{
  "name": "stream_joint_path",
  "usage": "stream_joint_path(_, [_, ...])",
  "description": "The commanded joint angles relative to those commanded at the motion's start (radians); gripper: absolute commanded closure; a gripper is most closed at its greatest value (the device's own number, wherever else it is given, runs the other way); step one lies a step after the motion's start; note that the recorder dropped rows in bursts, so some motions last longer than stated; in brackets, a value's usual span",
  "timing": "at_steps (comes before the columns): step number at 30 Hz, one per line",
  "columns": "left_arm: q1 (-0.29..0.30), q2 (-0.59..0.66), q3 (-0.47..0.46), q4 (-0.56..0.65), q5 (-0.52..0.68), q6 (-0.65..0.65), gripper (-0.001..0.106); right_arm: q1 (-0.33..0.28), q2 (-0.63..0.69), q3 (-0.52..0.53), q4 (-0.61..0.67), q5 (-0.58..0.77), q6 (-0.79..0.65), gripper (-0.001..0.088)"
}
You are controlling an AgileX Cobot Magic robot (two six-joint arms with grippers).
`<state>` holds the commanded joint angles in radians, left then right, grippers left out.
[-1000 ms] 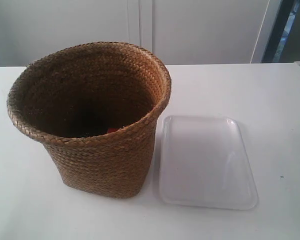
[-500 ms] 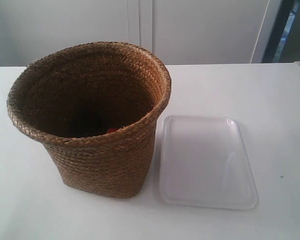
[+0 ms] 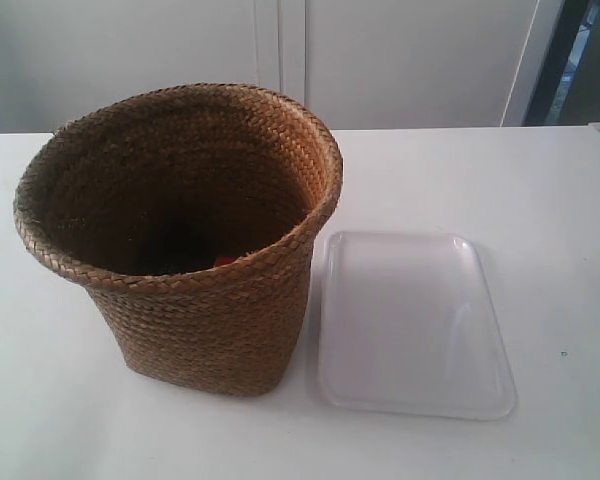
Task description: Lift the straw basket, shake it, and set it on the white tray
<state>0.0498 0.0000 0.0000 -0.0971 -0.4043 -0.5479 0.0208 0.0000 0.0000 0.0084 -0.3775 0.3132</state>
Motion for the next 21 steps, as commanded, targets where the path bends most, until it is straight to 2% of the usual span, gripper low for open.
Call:
stream_joint_path(3, [0.000,0.000,0.000,0.002,-0.027,0.171,0.105,0.000,0.000,0.000,0.020,-0.058,0.009,0.0868])
stream_joint_path(6, [0.000,0.000,0.000,-0.022,-0.060,0.389,0.105,0.000,0.000,0.000,0.125,-0.226,0.009,0.0868])
stream_joint_path(8, [0.000,0.000,0.000,-0.099,-0.089,0.396,0.105,0.000,0.000,-0.042,0.212,-0.296,0.008,0.0868])
stream_joint_path(11, [0.000,0.007,-0.065,-0.247,-0.152,0.404,0.105,0.000,0.025,-0.173,0.225,-0.249,-0.033,0.0868])
stream_joint_path(13, [0.000,0.054,-0.148,-0.302,-0.161,0.476,0.105,0.000,0.098,-0.283,0.223,-0.205,-0.048,0.0868])
stream_joint_path(16, [0.000,0.167,-0.319,-0.307,-0.101,0.587,0.105,0.000,0.267,-0.448,0.226,-0.213,-0.046,0.0868])
stream_joint_path(19, [0.000,0.320,-0.487,-0.307,-0.032,0.597,0.105,0.000,0.449,-0.602,0.218,-0.148,-0.016,0.0868])
stream_joint_path(21, [0.000,0.450,-0.585,-0.307,0.043,0.562,0.105,0.000,0.571,-0.696,0.212,-0.021,-0.016,0.0868])
